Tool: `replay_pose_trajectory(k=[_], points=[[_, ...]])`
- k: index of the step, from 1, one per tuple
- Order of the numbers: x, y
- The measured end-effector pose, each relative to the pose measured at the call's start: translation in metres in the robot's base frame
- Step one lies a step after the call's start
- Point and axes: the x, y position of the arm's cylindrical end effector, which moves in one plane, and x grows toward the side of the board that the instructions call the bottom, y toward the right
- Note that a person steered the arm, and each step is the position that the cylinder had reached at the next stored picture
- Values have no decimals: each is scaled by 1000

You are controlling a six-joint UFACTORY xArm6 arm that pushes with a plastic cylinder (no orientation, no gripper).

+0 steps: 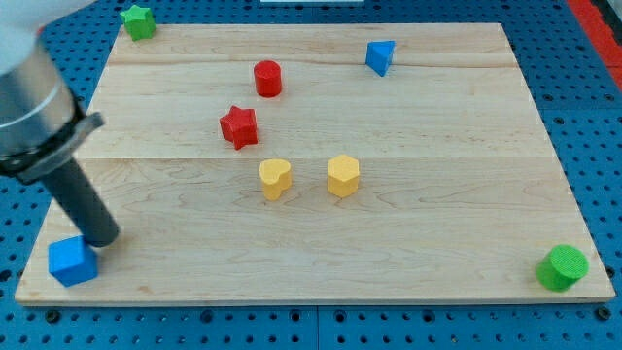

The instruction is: Push your arm towards the top side of the board

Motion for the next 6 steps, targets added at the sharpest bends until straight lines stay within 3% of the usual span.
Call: replay_pose_trajectory(k=[2, 4, 6], points=[[-17, -16], [-130, 56], [-148, 62]])
